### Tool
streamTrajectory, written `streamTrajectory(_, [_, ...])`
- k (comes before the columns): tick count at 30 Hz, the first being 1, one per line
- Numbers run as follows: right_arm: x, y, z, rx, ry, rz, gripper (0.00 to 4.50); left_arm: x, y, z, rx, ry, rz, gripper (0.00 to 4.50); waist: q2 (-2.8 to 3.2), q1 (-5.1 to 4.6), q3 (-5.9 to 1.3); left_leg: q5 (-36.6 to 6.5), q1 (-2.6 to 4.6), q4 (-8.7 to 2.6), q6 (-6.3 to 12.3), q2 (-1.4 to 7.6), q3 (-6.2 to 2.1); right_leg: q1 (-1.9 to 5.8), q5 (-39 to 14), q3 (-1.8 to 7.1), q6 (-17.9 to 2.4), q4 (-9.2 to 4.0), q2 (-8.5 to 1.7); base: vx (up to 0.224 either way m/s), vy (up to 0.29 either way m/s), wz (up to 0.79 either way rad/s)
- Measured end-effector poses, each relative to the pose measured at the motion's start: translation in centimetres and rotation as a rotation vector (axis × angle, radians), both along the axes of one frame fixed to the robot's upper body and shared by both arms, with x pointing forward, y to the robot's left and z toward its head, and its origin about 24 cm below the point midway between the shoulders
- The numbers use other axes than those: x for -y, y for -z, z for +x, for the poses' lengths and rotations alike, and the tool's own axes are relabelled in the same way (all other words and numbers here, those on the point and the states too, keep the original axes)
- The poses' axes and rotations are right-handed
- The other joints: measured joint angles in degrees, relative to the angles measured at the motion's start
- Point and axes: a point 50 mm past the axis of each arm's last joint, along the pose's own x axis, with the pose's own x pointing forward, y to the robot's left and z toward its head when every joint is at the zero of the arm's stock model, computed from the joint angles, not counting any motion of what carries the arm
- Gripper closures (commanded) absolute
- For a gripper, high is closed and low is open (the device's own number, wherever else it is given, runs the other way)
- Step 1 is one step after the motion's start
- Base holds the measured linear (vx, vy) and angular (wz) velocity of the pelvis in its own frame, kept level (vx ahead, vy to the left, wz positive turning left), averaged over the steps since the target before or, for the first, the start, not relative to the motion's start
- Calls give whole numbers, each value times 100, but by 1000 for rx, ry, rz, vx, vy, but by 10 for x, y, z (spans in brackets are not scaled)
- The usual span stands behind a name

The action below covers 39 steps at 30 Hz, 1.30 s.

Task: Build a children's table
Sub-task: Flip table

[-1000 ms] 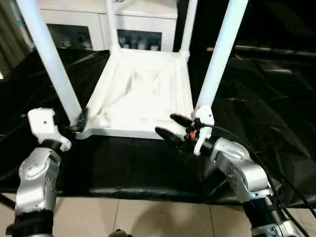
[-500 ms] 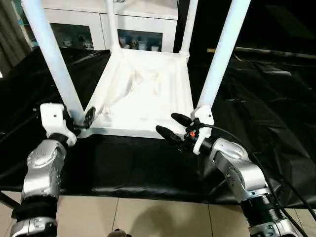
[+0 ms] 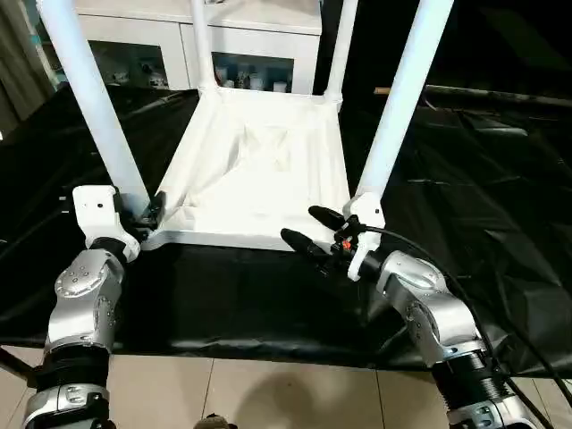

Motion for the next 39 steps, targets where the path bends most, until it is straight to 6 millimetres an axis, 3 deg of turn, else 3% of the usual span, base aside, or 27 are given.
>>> streamTrajectory(7, [-1, 0, 0, 0, -2, 1, 61, 7, 1, 4, -18, -3, -32, 180, 0, 2, 0, 0, 0, 0, 0, 1, 0, 0, 0, -1, 0, 0, 0, 0, 0, 0])
streamTrajectory(11, [-2, 2, -2, -6, -12, 5, 61, 15, 2, 6, -22, -6, -70, 216, 3, 70, 2, 0, 0, 0, 0, 1, 9, 1, 0, 0, 0, 0, -4, 0, 0, 0])
streamTrajectory(16, [-5, 8, -7, -25, -34, 6, 61, 40, 3, 7, -34, -8, -178, 218, 10, 143, 8, 0, -1, -5, 3, 4, 60, -3, 0, -1, 0, 0, -35, 0, 0, 0])
streamTrajectory(19, [-4, 15, -12, -50, -40, 8, 61, 61, 3, 7, -20, 0, -342, 218, 8, 198, 10, 34, -8, -28, 55, -3, 111, -19, -3, -2, 3, 0, -70, 0, 0, 0])
streamTrajectory(23, [-9, 22, -20, -81, -55, 20, 61, 88, 3, 5, -14, 55, -508, 219, -88, 268, 11, 44, -13, -28, 70, -1, 123, -21, -3, -1, 4, -6, -74, 0, 0, 0])
streamTrajectory(24, [-11, 24, -23, -92, -59, 26, 43, 93, 4, 4, -19, 65, -519, 223, -109, 279, 13, 44, -13, -28, 70, 0, 123, -20, -3, -2, 5, -8, -74, 0, 0, 0])
streamTrajectory(30, [-17, 22, -16, -157, 63, 182, 1, 102, 2, -1, -34, 84, -496, 225, -122, 277, 22, 43, -11, -37, 69, -2, 123, -24, 7, -3, 21, -9, -78, 0, 0, 0])
streamTrajectory(34, [-14, 18, -5, -196, 161, 283, 0, 104, 2, -1, -41, 77, -494, 225, -121, 263, 22, 47, -11, -50, 62, -2, 123, -31, 12, -3, 29, -9, -77, 0, 0, 0])
streamTrajectory(39, [-16, 18, 8, -276, 278, 392, 0, 108, 2, -1, -47, 75, -508, 225, -118, 132, 21, 51, -10, -54, 56, -2, 125, -38, 22, 0, 43, -9, -77, 0, 0, 0])
